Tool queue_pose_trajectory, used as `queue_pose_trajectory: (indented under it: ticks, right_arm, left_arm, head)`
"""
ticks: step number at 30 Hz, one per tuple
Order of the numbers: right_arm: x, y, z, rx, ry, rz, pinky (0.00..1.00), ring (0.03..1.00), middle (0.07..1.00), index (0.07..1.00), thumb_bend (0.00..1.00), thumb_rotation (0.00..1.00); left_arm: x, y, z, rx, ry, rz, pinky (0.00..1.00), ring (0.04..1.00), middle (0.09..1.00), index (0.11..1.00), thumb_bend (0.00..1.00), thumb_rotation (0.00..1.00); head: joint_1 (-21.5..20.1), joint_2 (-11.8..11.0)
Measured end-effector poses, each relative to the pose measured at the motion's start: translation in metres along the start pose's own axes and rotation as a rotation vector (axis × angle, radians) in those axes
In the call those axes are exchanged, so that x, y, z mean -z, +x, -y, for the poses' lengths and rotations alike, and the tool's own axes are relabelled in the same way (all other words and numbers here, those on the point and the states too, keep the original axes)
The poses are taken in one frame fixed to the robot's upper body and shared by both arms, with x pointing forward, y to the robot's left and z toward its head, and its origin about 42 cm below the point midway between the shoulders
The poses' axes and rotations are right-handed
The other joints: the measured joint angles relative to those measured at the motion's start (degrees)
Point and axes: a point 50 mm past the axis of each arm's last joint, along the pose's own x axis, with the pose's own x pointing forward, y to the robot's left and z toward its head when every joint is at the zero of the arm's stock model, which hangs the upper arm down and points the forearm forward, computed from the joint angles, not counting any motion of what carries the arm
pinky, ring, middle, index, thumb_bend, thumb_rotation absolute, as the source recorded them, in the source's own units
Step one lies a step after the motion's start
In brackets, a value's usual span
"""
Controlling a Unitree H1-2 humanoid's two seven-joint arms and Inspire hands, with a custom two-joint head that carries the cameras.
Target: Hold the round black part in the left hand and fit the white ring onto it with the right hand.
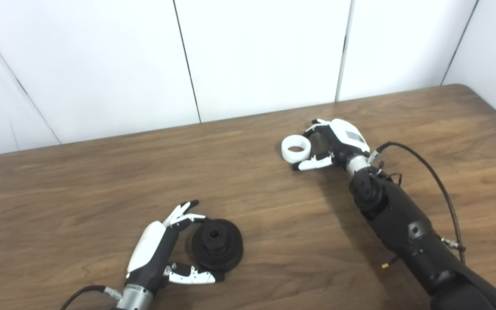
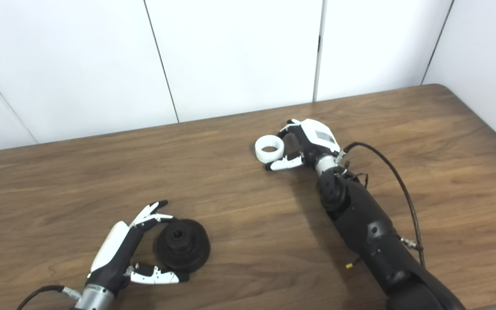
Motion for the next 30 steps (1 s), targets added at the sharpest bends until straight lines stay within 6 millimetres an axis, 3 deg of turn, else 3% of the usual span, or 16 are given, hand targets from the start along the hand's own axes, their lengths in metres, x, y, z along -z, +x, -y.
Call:
queue_pose_trajectory:
  ticks: [7, 10, 12, 30]
  right_arm:
    - [-0.002, 0.0, -0.003, 0.02, 0.023, 0.011, 0.93, 0.912, 0.891, 0.62, 0.7, 0.26]
    - [-0.003, -0.001, -0.003, 0.042, 0.038, 0.027, 0.92, 0.9, 0.881, 0.52, 0.56, 0.17]
    - [-0.005, -0.001, -0.003, 0.061, 0.049, 0.031, 0.91, 0.902, 0.883, 0.5, 0.52, 0.16]
    - [-0.004, -0.007, -0.02, 0.119, 0.194, -0.028, 0.92, 0.885, 0.864, 0.491, 0.52, 0.15]
  left_arm:
    - [-0.001, 0.0, -0.001, 0.001, -0.001, -0.002, 0.94, 0.988, 0.959, 0.602, 0.88, 0.17]
    - [-0.001, 0.0, -0.001, 0.001, 0.001, -0.003, 0.93, 0.984, 0.957, 0.599, 0.88, 0.17]
    - [-0.002, 0.0, -0.001, 0.001, 0.001, -0.002, 0.93, 0.981, 0.956, 0.599, 0.88, 0.17]
    - [-0.001, -0.001, -0.001, -0.001, 0.003, -0.004, 0.93, 0.981, 0.952, 0.6, 0.88, 0.19]
  head:
    - [0.0, 0.2]
    - [0.0, 0.4]
    - [0.1, 0.5]
    - [0.6, 0.9]
